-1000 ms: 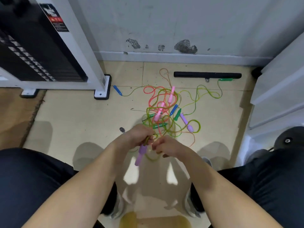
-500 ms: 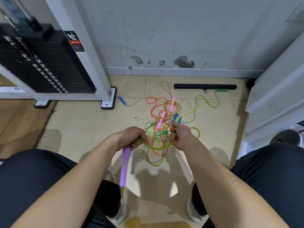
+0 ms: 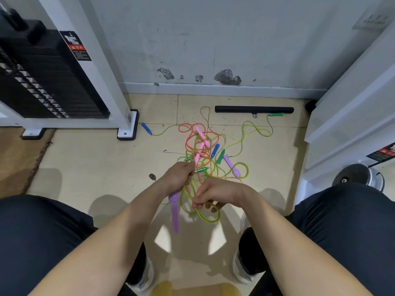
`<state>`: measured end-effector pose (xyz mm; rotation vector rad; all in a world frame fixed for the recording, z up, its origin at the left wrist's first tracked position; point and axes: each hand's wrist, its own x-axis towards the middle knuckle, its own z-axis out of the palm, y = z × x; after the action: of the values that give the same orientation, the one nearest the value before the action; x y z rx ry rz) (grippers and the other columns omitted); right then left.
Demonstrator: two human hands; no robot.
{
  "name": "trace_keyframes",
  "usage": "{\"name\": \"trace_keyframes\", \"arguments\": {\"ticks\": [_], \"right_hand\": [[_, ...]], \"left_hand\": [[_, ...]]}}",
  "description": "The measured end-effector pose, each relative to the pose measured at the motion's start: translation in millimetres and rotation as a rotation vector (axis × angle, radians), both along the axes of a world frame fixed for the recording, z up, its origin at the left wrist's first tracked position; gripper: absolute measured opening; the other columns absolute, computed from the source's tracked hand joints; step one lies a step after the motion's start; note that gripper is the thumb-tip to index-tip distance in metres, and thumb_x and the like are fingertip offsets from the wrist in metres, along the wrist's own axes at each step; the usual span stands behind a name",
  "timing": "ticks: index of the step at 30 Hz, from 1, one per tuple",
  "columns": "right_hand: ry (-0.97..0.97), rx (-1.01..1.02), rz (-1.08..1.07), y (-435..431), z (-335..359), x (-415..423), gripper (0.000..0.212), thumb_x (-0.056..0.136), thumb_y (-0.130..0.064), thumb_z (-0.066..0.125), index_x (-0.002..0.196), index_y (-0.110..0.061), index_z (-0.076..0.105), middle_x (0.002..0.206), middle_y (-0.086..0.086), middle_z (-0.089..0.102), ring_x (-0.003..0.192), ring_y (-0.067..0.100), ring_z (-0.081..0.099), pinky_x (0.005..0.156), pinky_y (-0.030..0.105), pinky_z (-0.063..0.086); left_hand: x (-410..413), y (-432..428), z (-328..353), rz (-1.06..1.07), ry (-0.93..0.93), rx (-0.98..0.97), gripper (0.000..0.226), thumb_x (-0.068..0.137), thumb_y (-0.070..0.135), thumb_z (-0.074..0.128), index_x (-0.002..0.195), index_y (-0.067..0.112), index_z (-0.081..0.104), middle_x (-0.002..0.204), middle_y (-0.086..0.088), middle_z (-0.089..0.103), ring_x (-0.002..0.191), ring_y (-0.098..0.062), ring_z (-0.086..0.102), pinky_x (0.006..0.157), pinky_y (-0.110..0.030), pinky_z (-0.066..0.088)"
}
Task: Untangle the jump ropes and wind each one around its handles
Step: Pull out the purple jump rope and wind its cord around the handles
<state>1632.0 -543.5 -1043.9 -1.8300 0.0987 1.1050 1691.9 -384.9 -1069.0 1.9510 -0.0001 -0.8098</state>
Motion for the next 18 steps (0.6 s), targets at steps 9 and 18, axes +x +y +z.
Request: {"name": "trace_keyframes", "arguments": {"ticks": [9,18], "right_hand": [[-0.476,-0.361,-0.124,-11.9,-31.5,26.4,0.064,0.091,-0.014,0.062,0.147,-0.04,0.044,0.153,0.0,0.022,0.143,0.025,0.024,0.112,0.035,0.033],[-0.462,-0.36,-0.114,-6.5,-47.3,46.5,0.026,0.103,-0.033,0.051,0.094,-0.011,0.062,0.101,0.011,0.066,0.089,0.025,0.06,0.076,0.035,0.045]], "left_hand": [[-3.0,21.8,36.4,-0.687,-0.31,0.244,0.036,0.104,0.044,0.044,0.073,0.027,0.053,0.066,0.013,0.052,0.066,-0.002,0.048,0.068,-0.024,0.038],[6.2,50.8,56.2,-0.4,-0.331,0.153,0.041,0.095,0.049,0.061,0.063,0.022,0.06,0.05,0.01,0.043,0.05,-0.006,0.038,0.056,-0.025,0.033]]}}
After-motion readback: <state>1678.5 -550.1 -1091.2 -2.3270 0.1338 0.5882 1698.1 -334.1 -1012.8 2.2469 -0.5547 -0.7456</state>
